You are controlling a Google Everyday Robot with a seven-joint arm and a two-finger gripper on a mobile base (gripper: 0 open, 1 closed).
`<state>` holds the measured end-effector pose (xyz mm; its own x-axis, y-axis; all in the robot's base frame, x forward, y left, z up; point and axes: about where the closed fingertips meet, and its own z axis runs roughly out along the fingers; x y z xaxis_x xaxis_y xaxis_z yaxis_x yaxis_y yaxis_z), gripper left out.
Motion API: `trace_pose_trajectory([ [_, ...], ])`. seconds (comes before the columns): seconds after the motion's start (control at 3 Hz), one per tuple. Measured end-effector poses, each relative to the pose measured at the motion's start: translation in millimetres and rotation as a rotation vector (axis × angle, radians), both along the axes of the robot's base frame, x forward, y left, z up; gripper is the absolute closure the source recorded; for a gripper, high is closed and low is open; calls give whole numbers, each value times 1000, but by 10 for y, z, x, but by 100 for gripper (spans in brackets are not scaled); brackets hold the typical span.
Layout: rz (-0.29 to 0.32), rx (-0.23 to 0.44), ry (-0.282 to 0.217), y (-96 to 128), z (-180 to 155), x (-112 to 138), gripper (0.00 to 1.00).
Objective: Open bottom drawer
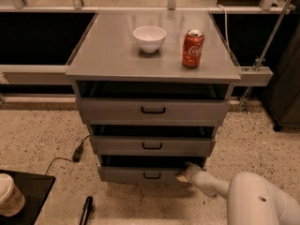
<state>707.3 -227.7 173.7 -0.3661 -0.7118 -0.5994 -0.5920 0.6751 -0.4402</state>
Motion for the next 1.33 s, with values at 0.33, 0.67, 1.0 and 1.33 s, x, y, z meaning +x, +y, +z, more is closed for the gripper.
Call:
trace_pose_trajectory([
  [0.33,6,-9,-7,-50,44,-148,100],
  [0.67,8,-10,-7,-38,40,-143,100],
  [1.0,16,-14,-20,-48,65,-207,100],
  [1.33,16,-14,-21,-51,75,-212,100],
])
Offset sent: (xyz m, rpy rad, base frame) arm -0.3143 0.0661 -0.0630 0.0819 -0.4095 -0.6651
